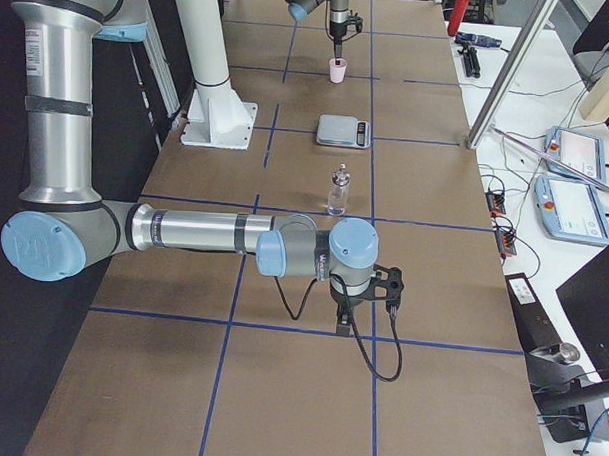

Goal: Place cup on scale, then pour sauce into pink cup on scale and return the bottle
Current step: 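Reach the left gripper down to the pink paper cup, then close the left gripper on the pink cup rim and lift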

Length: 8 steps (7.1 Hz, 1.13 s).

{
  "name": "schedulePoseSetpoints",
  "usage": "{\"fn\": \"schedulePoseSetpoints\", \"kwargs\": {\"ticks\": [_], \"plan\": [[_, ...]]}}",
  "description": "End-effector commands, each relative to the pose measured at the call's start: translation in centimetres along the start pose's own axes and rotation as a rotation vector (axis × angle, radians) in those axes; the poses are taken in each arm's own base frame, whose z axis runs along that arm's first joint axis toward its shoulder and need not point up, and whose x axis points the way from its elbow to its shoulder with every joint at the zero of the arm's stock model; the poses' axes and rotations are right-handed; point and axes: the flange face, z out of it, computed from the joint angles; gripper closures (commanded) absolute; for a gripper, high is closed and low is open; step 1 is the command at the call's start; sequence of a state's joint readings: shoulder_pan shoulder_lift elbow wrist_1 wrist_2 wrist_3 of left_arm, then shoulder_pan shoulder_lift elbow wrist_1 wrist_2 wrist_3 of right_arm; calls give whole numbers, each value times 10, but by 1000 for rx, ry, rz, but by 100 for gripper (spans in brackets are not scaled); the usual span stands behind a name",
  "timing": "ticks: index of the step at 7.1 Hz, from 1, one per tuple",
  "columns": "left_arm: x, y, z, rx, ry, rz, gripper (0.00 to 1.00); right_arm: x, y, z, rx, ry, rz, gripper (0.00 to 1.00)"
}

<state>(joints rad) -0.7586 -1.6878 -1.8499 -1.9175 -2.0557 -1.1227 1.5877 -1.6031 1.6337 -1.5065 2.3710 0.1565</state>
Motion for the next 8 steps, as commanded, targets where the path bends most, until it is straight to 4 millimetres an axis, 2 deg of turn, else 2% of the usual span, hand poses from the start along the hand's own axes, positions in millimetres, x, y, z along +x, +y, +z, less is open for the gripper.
{"fn": "schedulePoseSetpoints", "kwargs": {"ticks": [1,4,5,6,8], "plan": [[-4,-2,7,-6,-13,-7,3,-1,0,-1,1,-1,-1,0],[-4,-2,7,-6,-13,-8,8,-1,0,0,0,-1,1,0],[-4,-2,7,0,-14,-6,16,-1,-1,-1,2,-1,-2,0],[-2,-3,5,7,-13,-6,26,-2,-1,-2,3,-1,-3,0],[6,-4,1,14,-3,-4,65,-2,-1,-1,2,-2,-2,0]]}}
